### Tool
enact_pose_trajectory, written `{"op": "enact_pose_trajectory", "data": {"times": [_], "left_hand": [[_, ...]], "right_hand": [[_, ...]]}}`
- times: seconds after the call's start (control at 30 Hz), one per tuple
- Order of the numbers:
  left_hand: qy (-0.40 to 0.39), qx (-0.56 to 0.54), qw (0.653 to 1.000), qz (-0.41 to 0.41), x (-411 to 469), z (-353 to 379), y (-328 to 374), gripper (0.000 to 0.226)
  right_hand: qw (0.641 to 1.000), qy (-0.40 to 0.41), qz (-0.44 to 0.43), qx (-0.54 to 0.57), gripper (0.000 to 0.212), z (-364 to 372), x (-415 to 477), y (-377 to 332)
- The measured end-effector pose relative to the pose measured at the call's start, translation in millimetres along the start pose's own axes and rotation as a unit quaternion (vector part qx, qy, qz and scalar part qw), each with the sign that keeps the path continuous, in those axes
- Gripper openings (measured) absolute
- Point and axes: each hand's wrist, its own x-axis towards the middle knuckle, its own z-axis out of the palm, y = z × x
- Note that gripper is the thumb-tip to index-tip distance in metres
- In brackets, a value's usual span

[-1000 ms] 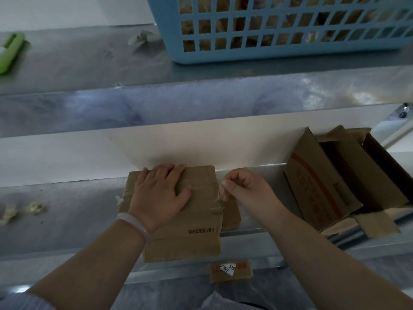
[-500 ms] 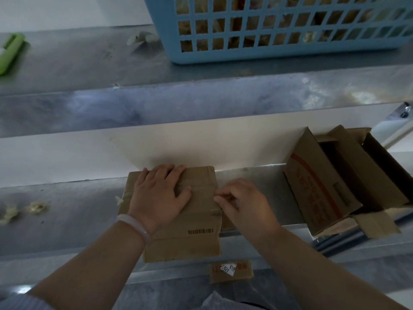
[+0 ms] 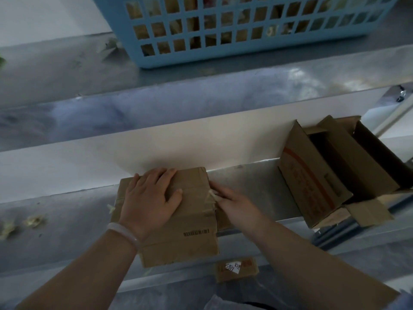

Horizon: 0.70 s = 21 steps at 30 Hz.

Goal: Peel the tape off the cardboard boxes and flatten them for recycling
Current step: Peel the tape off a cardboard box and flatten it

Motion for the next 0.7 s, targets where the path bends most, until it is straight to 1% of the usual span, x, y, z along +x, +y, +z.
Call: {"op": "enact_pose_trajectory", "data": {"times": [0.07, 0.1, 0.17, 0.23, 0.3, 0.37, 0.43, 0.53, 0.7], "left_hand": [[0.002, 0.003, 1.0, 0.0, 0, 0, 0, 0.073], [0.003, 0.002, 1.0, 0.0, 0, 0, 0, 0.073], [0.005, 0.001, 1.0, 0.0, 0, 1, 0, 0.072], [0.006, -0.001, 1.0, -0.001, 0, 1, -1, 0.071], [0.008, -0.001, 1.0, -0.001, 0, 1, 0, 0.071], [0.004, 0.001, 1.0, -0.002, 0, 1, 0, 0.072], [0.002, 0.006, 1.0, -0.004, 1, 0, 1, 0.072], [0.0, 0.007, 1.0, -0.002, 1, -1, 1, 0.073], [-0.001, 0.001, 1.0, -0.004, 0, -1, 0, 0.072]], "right_hand": [[1.0, -0.001, 0.01, 0.004, 0.037, 2, 2, 5], [1.0, -0.002, 0.001, 0.004, 0.038, 1, 1, 7], [1.0, -0.004, -0.025, -0.005, 0.035, 0, -1, 14], [0.999, 0.016, -0.031, -0.002, 0.032, 0, -2, 17], [0.998, 0.061, -0.017, 0.015, 0.028, -1, 4, 18], [0.995, 0.097, 0.015, 0.027, 0.022, -1, 14, 18], [0.993, 0.108, 0.042, 0.015, 0.014, -1, 25, 17], [0.994, 0.088, 0.065, 0.02, 0.013, 0, 38, 17], [0.996, 0.028, 0.064, -0.051, 0.019, -5, 47, 9]]}}
